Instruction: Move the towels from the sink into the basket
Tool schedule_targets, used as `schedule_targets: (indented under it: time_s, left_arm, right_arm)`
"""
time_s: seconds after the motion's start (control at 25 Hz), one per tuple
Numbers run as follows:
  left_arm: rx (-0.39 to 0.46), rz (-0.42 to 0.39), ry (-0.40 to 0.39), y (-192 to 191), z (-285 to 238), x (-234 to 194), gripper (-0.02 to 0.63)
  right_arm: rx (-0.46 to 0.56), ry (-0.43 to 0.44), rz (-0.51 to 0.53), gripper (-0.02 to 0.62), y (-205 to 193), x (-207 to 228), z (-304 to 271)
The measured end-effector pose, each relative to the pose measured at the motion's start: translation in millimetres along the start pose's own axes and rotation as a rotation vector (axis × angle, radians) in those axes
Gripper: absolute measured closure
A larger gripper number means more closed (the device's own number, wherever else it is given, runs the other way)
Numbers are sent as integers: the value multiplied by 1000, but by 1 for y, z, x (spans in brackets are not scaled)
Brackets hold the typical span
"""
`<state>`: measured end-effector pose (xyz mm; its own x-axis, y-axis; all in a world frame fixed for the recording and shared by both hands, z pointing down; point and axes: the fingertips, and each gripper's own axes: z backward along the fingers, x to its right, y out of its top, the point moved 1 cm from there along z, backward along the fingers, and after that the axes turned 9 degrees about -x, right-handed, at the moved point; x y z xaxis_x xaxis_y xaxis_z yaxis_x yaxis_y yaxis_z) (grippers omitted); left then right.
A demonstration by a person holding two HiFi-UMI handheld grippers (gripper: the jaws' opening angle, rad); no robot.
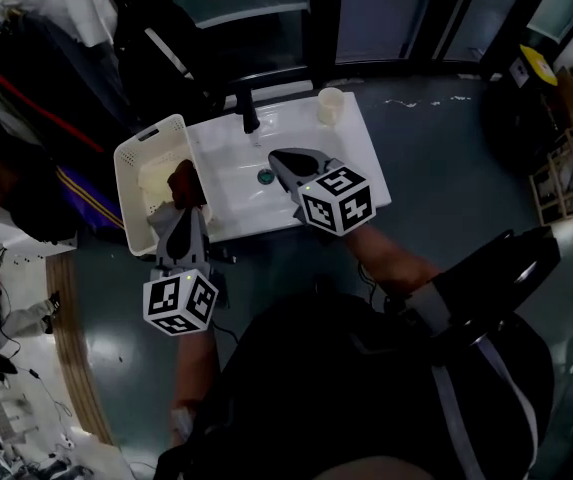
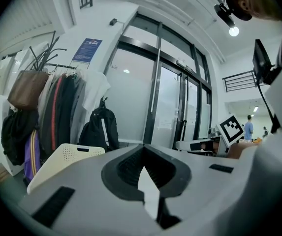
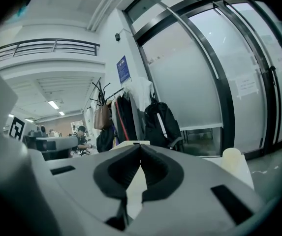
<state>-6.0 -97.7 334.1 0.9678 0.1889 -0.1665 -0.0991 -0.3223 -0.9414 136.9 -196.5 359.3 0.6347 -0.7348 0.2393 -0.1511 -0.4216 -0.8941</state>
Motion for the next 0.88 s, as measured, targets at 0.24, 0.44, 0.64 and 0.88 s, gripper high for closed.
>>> schedule_targets:
  time_s: [0.24,0.44,0.64,0.88]
  left_arm:
    - [2,-2,6,3,-7,6,603]
    - [2,-5,7,4,-8,3,603]
    - [13,-1,12,6,-6,-3,603]
    - [19,8,20,6,-5,-10,603]
  right_arm:
    - [21,7,7,587,6,7,0]
    - [34,-5,27,588,13,8,-4]
    - [26,2,26,588,16,6,-10]
    - [26,5,21,588,19,5,-15]
